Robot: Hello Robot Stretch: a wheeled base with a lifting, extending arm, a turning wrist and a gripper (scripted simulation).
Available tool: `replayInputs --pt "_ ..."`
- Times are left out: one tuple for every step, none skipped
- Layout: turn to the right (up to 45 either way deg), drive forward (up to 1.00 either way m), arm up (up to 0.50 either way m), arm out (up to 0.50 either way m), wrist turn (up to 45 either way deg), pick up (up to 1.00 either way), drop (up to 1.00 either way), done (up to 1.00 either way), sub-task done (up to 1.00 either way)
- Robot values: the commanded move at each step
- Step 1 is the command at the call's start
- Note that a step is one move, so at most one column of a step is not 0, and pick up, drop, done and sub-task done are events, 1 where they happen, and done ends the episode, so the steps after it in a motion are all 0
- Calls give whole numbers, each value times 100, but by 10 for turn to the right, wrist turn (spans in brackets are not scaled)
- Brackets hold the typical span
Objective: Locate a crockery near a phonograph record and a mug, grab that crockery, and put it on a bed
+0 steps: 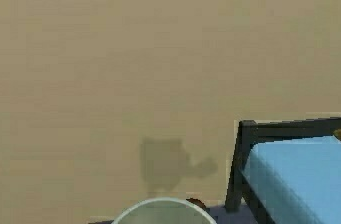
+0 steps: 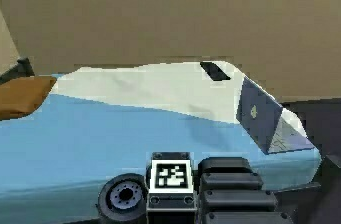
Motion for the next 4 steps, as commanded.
replayInputs --pt "450 0 0 0 0 0 0 0 0" --pt "450 0 0 0 0 0 0 0 0" --pt "90 0 0 0 0 0 0 0 0" --pt "0 30 0 0 0 0 0 0 0"
